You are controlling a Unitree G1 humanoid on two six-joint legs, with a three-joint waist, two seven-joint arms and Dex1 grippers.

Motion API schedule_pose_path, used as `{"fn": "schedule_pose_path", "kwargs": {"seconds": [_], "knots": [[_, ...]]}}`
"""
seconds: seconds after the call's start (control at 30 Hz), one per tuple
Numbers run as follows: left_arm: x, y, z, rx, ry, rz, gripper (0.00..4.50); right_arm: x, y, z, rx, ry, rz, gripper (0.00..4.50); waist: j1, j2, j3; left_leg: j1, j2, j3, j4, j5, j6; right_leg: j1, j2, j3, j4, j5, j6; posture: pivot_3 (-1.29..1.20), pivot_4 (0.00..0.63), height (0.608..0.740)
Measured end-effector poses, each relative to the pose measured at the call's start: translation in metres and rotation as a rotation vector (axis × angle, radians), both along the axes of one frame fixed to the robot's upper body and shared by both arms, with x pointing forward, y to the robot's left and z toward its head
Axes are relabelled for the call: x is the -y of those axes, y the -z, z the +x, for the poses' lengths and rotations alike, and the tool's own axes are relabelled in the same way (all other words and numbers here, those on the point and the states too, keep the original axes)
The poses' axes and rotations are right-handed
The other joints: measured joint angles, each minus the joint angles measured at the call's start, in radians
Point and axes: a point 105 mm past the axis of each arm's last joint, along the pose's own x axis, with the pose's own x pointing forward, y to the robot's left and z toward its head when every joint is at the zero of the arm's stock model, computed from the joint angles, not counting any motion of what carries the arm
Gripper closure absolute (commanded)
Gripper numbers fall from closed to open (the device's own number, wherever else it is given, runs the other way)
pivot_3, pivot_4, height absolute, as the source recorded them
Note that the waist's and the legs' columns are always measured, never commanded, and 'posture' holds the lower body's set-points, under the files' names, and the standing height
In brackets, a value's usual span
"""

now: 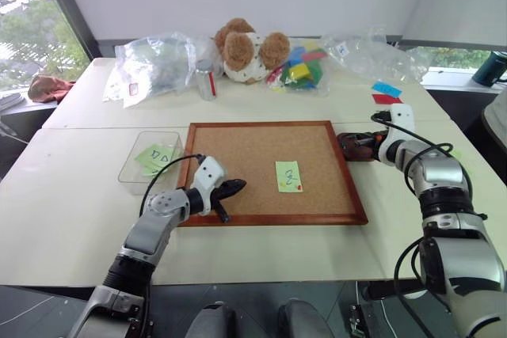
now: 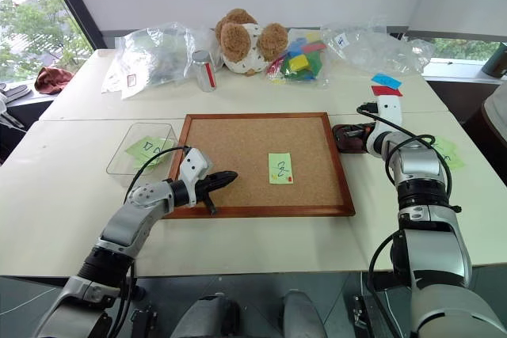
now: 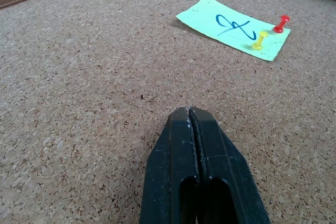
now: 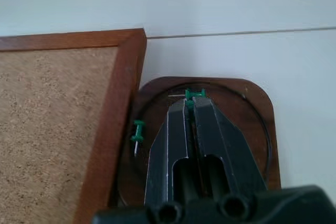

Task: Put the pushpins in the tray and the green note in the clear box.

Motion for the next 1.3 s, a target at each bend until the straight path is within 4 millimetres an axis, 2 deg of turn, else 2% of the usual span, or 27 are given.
{"fn": "schedule_pose_path", "kwargs": {"seconds": [0.07,0.17,0.27,0.4,0.73,0.9,1.03,1.13,1.23,1.3], "knots": [[0.0,0.0,0.0,0.002,0.0,-0.001,4.5,0.003,0.003,0.0,-0.008,0.013,0.001,4.49,0.0,0.0,0.0,0.0,0.0,0.0,0.0,0.0,0.0,0.0,0.0,0.0,0.0,0.0,0.0,0.0,0.15,0.74],[0.0,0.0,0.0,0.003,0.0,-0.001,4.5,0.004,0.009,-0.001,-0.025,0.018,0.007,3.58,0.0,0.0,0.0,0.0,0.0,0.0,0.0,0.0,0.0,0.0,0.0,0.0,0.0,0.0,0.0,0.0,0.15,0.74],[0.0,0.0,0.0,0.004,0.0,-0.002,4.5,0.004,0.009,-0.001,-0.027,0.018,0.008,2.19,0.0,0.001,0.0,0.0,0.0,0.0,0.0,0.0,0.0,0.0,0.0,0.0,0.0,0.0,0.0,0.0,0.15,0.74],[0.0,0.0,0.0,0.009,0.0,-0.003,4.5,0.004,0.01,-0.001,-0.029,0.019,0.007,0.05,0.0,0.001,0.0,0.0,0.0,0.0,0.0,0.0,0.0,0.0,0.0,0.0,0.0,0.0,0.0,0.0,0.15,0.74],[0.0,0.0,0.0,0.01,-0.004,-0.005,4.5,0.005,0.009,-0.002,-0.029,0.019,0.011,0.01,0.001,0.001,0.0,0.0,0.0,0.0,0.0,0.0,0.0,0.0,0.0,0.0,0.0,0.0,0.0,0.0,0.15,0.74],[0.001,0.0,0.0,0.011,-0.005,-0.006,4.5,-0.002,-0.009,-0.006,0.0,-0.049,0.019,0.01,0.001,0.002,0.0,0.0,0.0,0.0,0.0,0.0,0.0,0.0,0.0,0.0,-0.001,0.0,0.0,0.0,0.15,0.74],[0.0,0.001,-0.001,0.011,-0.007,-0.009,4.5,-0.04,-0.025,-0.034,0.024,-0.302,0.004,0.01,0.003,0.002,-0.001,0.0,0.001,-0.001,-0.002,-0.001,0.001,0.0,0.0,-0.001,-0.001,0.0,0.0,0.0,0.15,0.74],[-0.002,0.001,-0.001,0.01,-0.011,-0.006,4.5,-0.079,-0.024,-0.068,0.0,-0.52,-0.029,0.01,0.001,0.003,-0.001,0.0,0.001,-0.001,-0.002,-0.001,0.001,0.0,0.0,0.0,-0.002,0.0,0.0,0.0,0.15,0.74],[-0.002,0.001,-0.001,0.008,-0.012,-0.005,4.5,-0.104,-0.02,-0.088,-0.017,-0.634,-0.046,0.01,0.0,0.003,-0.001,0.0,0.001,-0.001,-0.001,-0.001,0.002,0.001,0.0,0.0,-0.002,0.0,0.0,0.0,0.15,0.74],[-0.001,0.001,-0.001,0.008,-0.009,-0.005,4.5,-0.114,-0.017,-0.097,-0.02,-0.673,-0.063,0.54,0.001,0.002,-0.001,0.0,0.001,-0.001,-0.001,-0.001,0.002,0.001,-0.001,0.0,-0.002,0.0,0.0,0.0,0.15,0.74]]}}
